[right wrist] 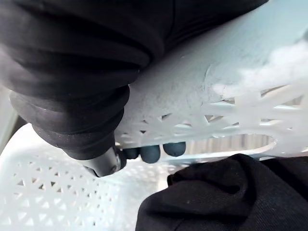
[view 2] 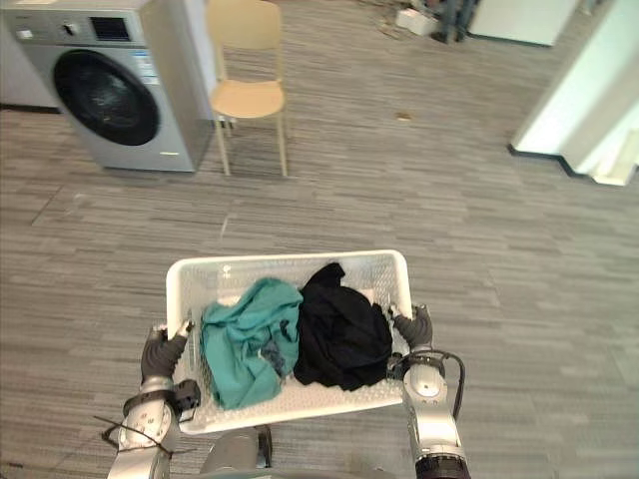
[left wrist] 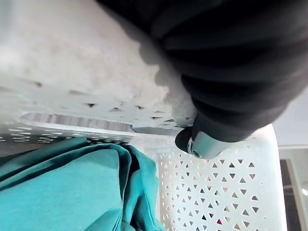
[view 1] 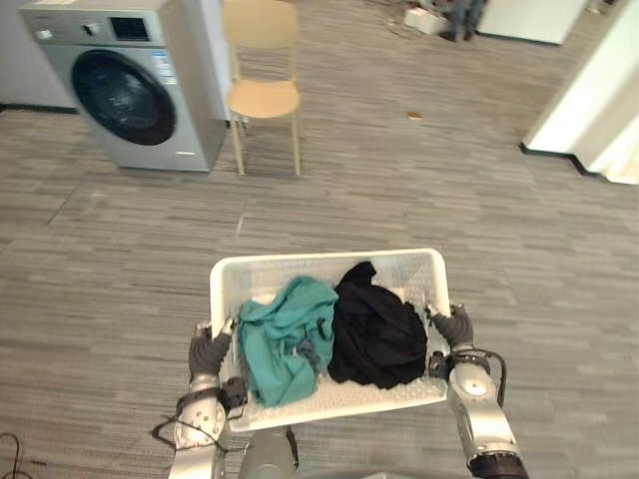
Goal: Pick up the laundry basket with both hands and put the clothes into the washing machine.
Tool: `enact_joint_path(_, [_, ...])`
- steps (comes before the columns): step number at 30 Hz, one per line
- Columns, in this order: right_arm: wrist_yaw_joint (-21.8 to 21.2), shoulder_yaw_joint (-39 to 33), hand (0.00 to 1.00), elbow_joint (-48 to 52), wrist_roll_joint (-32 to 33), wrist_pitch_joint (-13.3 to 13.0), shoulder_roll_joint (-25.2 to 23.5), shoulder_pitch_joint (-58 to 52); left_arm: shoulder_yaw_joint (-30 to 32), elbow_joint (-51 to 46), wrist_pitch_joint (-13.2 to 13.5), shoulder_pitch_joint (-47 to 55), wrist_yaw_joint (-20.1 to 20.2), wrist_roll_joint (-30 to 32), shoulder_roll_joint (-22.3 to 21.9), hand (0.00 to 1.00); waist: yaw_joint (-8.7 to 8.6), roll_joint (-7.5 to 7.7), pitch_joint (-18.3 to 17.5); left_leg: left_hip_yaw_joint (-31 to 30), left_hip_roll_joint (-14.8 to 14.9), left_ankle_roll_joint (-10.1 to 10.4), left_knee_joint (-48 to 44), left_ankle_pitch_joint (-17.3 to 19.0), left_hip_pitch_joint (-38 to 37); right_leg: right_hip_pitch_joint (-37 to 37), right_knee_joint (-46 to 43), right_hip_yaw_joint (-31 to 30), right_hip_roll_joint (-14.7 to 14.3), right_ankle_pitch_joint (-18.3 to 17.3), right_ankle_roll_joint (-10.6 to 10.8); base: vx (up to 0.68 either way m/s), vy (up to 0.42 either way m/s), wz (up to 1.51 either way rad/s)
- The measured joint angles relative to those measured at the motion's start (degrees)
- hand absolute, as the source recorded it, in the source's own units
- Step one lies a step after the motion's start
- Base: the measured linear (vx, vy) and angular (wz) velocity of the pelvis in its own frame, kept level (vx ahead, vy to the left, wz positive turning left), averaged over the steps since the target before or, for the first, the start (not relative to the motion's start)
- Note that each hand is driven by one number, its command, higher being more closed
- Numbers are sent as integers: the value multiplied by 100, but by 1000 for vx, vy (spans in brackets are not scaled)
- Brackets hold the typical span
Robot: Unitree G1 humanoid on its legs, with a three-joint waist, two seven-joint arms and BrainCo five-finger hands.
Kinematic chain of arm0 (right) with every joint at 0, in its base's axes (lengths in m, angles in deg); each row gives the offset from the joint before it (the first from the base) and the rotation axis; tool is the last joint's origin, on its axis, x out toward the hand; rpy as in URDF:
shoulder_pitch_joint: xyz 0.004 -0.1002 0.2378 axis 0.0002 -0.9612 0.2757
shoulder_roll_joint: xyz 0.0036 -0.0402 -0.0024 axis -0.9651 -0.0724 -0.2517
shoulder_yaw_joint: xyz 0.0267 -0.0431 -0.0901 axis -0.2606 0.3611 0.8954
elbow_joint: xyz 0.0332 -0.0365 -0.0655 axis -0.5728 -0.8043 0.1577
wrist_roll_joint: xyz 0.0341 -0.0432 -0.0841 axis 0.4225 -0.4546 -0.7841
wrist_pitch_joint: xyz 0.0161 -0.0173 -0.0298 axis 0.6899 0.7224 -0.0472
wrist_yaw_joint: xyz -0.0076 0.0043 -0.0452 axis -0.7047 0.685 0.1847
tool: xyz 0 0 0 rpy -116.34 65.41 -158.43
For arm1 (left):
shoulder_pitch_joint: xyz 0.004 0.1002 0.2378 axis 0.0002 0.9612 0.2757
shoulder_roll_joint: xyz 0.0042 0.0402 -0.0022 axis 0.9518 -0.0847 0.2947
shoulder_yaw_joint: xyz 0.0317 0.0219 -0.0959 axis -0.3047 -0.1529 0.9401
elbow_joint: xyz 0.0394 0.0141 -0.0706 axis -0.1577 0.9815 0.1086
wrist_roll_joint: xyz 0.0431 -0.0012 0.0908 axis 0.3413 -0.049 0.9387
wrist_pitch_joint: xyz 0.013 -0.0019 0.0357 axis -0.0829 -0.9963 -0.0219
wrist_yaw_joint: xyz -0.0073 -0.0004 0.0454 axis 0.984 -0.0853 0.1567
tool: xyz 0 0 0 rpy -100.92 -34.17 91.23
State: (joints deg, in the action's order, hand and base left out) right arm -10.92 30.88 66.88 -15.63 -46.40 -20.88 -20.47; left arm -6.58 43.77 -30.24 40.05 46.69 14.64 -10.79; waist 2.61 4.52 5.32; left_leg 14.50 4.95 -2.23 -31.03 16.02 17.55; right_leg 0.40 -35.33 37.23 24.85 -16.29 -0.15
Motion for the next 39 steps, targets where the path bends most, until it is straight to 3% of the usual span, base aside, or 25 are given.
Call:
enact_joint_path(1, [-9,34,100,-135,1,2,16,-21,38,1,-39,138,0,0,-3,100,1,-19,28,-19,-191,-107,67,105,-196,497,-1167,-382,431,557,-821,174,163,32])
enact_joint_path(2, [-34,62,100,-281,1,3,-7,-10,72,2,-46,217,0,-2,84,100,6,-82,94,-75,-209,-133,228,123,-431,844,-1687,-966,470,1015,-710,285,173,27])
enact_joint_path(3, [-112,61,100,-399,5,2,-157,-2,105,3,-55,214,-2,0,197,100,1,-146,144,-215,-221,-173,442,124,-658,1140,-2029,-1324,243,698,-142,275,72,19])
enact_joint_path(7, [-132,-84,100,-281,27,-133,-277,-67,140,151,-17,-65,8,2,333,100,-86,-262,202,-650,-307,-195,993,103,-1034,1860,-410,-1276,-754,192,-37,307,14,50])
enact_joint_path(10, [-105,-239,100,-140,45,-132,-253,-226,63,549,-18,-479,130,42,337,100,-232,-300,255,-1117,-504,-80,1199,282,-1429,2103,1627,-1742,-1000,755,562,390,-37,94])
enact_joint_path(12, [-104,-151,100,-128,91,-133,-237,-355,55,662,-29,-544,132,181,347,100,-331,-378,268,-1387,-420,29,929,715,-1723,2117,1358,-2125,-1102,863,493,528,-176,91])
enact_joint_path(13, [-104,-68,100,-126,133,-131,-219,-464,57,656,-25,-446,132,227,354,100,-322,-384,154,-1434,-242,108,782,904,-1949,1978,1095,-2149,-1298,774,371,716,-289,123])
enact_joint_path(14, [-108,-37,100,16,224,-134,-181,-658,-45,641,-16,-385,135,240,342,100,-472,-650,95,-1339,228,142,-968,966,-1472,1683,814,-1915,-1546,877,259,757,-329,114])
enact_joint_path(15, [-117,-2,100,94,303,-131,-9,-685,-25,628,-20,-293,143,227,203,100,-351,-968,86,-1012,937,-140,-2345,476,-983,1383,748,-1734,-1911,689,109,778,-321,71])
enact_joint_path(16, [-117,58,100,108,308,-117,50,-682,15,625,-24,-229,147,197,160,100,-217,-1063,71,-792,1283,-284,-2824,60,-848,1252,797,-1770,-2123,593,42,524,-219,-33])
enact_joint_path(18, [-104,284,100,288,306,-85,64,-738,163,582,-22,-82,165,103,127,100,13,-1056,84,-669,1832,-280,-3678,-1448,-393,729,1204,-1919,-2506,495,-90,678,-167,-53])
enact_joint_path(19, [-94,271,100,347,311,-86,62,-757,157,527,-17,-101,215,82,160,100,72,-1006,109,-681,1813,-67,-3965,-1140,-100,504,1471,-1963,-2585,474,-96,882,-182,-13])
enact_joint_path(21, [-45,215,100,457,357,-86,58,-661,160,362,-10,-182,250,82,144,100,120,-708,266,-479,1343,-176,-3813,-311,547,-91,2171,-2036,-2550,475,-95,663,-116,9])
enact_joint_path(23, [-5,203,100,450,375,-84,9,-372,238,295,24,-354,249,67,161,100,173,-354,471,-232,840,-149,-2648,-8,1095,-733,2745,-2061,-2448,476,-96,606,-57,9])
enact_joint_path(24, [-2,200,100,441,376,-85,4,-283,271,272,42,-392,247,64,166,100,192,-261,513,-182,761,-84,-2047,-49,1237,-852,2827,-2017,-2429,475,-95,588,-16,-9])
enact_joint_path(25, [10,193,100,346,418,-126,28,-133,302,201,39,-443,238,47,154,100,299,-175,520,-225,643,365,-451,-378,1303,-997,2849,-1991,-2441,466,-80,619,45,-53])
enact_joint_path(26, [16,145,100,218,426,-161,13,-85,277,95,40,-394,227,51,127,100,463,-179,518,-418,559,549,769,-1215,1144,-1190,2680,-2040,-2467,270,234,639,82,-72])
enact_joint_path(27, [24,144,100,143,436,-173,-27,-83,264,96,40,-360,222,50,169,100,518,-115,487,-553,468,438,620,-1680,1060,-1279,2482,-2075,-2398,101,421,682,113,-57])
enact_joint_path(28, [34,146,100,9,459,-179,-130,-72,275,99,14,-353,220,63,281,100,440,110,394,-663,328,157,30,-1427,1057,-1275,1835,-2019,-2081,-93,577,854,194,-3])
enact_joint_path(30, [34,91,100,3,461,-225,-185,-116,277,84,12,-374,221,74,402,100,355,138,381,-613,296,-55,-771,-717,967,-911,215,-2014,-1657,119,766,778,196,11])
enact_joint_path(32, [8,-12,100,-35,451,-206,-289,-56,159,-19,-9,-366,206,68,494,100,407,203,413,-329,191,-183,-986,-44,341,-125,-2234,-1938,-896,901,712,681,153,-28])
enact_joint_path(34, [0,-13,100,-29,453,-207,-335,-17,163,-330,-60,-271,199,70,519,100,385,65,502,-265,220,-190,-783,187,-313,385,-3339,-1738,-741,743,465,495,64,-30])
enact_joint_path(36, [-3,5,100,111,449,-213,-416,-27,171,-616,-73,-128,162,66,596,100,337,-54,550,-124,219,-88,-240,249,-1003,916,-3259,-1368,-714,401,167,448,18,-36])
enact_joint_path(38, [-20,43,100,202,451,-264,-376,3,187,-685,46,-91,110,46,583,100,290,-137,457,53,226,1,157,285,-1316,1436,-1789,-744,-701,65,-11,418,-27,-40])
enact_joint_path(39, [-17,36,100,191,451,-265,-341,114,234,-637,104,-163,115,10,580,100,273,-165,455,223,231,180,281,396,-1476,1685,-26,-223,-738,210,-84,396,-46,-41])
